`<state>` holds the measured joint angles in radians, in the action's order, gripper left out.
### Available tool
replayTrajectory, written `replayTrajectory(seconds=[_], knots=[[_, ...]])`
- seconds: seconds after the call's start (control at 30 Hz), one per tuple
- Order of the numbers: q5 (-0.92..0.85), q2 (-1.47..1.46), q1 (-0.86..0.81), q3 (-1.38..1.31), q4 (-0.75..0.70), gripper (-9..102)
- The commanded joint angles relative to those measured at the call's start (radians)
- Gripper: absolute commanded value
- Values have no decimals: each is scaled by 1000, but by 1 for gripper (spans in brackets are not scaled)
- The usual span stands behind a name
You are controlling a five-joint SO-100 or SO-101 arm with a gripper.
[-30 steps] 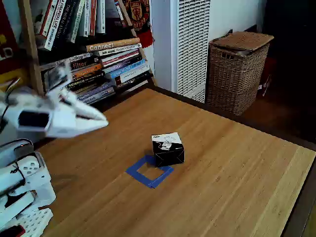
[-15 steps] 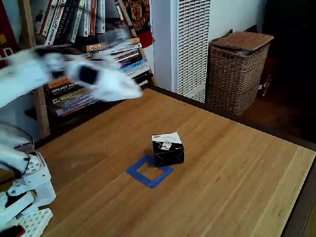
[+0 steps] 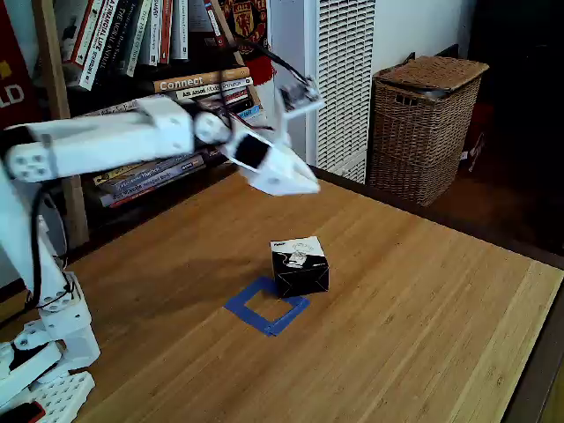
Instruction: Push the box on top of the target
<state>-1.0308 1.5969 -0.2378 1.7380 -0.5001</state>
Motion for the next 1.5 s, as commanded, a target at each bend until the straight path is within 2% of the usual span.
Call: replayTrajectory(seconds=[0.0,0.4,0.63,0.97,1.23,1.47], knots=[[-12,-38,-11,-58,84,0],[-63,-298,-43,-172,212,0],[-69,-376,-55,-233,212,0],[-143,-400,-55,-244,137,0],[-241,-407,-44,-261,23,0],[-288,-408,-40,-279,3,0]])
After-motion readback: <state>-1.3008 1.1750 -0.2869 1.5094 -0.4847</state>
